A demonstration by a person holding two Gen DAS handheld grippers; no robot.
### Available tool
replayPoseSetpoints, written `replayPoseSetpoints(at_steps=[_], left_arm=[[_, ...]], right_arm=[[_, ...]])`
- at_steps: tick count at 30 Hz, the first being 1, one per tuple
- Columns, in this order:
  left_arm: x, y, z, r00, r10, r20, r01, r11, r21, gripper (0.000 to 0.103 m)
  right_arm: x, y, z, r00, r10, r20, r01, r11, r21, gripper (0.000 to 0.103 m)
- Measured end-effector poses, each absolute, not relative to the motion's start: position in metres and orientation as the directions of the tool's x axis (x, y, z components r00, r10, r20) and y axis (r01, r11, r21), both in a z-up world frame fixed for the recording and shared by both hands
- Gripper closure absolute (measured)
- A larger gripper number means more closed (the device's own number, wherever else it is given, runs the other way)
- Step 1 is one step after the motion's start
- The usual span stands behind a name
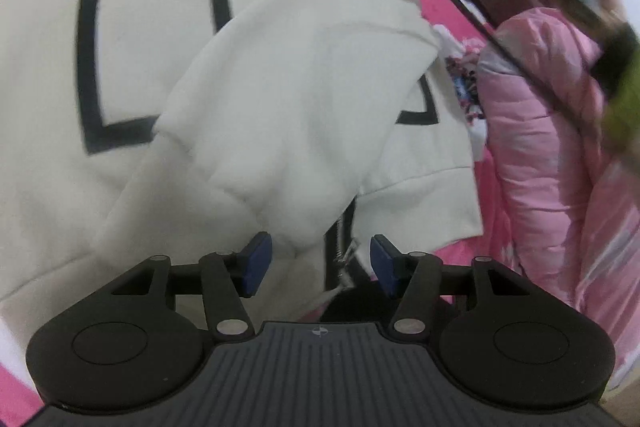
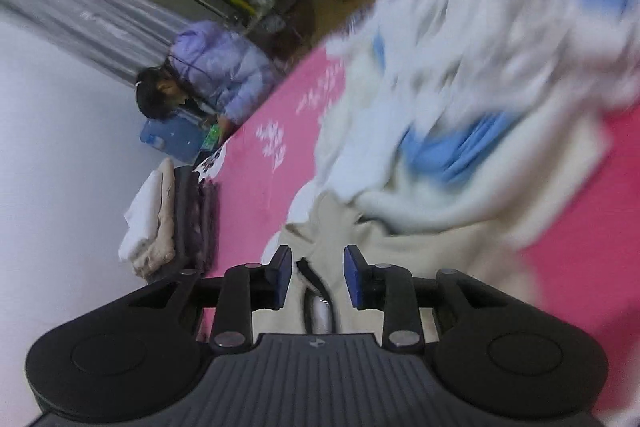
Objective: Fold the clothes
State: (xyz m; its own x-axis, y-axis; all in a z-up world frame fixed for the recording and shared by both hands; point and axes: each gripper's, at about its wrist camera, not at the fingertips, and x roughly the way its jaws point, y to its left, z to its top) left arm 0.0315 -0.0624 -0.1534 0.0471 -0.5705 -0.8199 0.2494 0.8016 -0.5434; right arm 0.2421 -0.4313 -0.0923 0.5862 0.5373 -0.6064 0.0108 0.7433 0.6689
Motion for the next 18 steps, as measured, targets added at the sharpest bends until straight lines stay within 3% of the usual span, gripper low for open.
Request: replayPoseSetpoints(at_steps=[4,7,13,16,18], left_arm=[[0.020,-0.047,-0.140,0.094,-0.507,-0.857,0.221,0.850,-0.479,0.048],[0.011,-0.034,-0.128,0.135,-0.455,-0.880,0.198,0.883,-0.426,0.048],[-0.008,-0.009,-0.105,0.213,-0.342,-0.915,0.144,0.937,-0.317,0.048],[-0.016,0.005,-0.095,0.255,-0.307,-0.917,0.130,0.951,-0.282,0.048],[-0.019,0.010,-0.094,0.277,-0.299,-0.913,0.133,0.953,-0.272,0.048]], right_arm=[[0.198,-0.420,-0.070,0.523,0.457,-0.719,-0.063,0.862,0.502,0.062],[0.168,-0.385,-0.084,0.449,0.367,-0.815,-0.154,0.930,0.335,0.061],[0.134,-0.327,-0.203,0.330,0.148,-0.932,-0.202,0.976,0.084,0.063],[0.115,-0.325,-0.198,0.430,0.135,-0.893,-0.205,0.977,0.049,0.061],[0.102,-0.340,-0.176,0.501,0.187,-0.845,-0.174,0.978,0.114,0.061]])
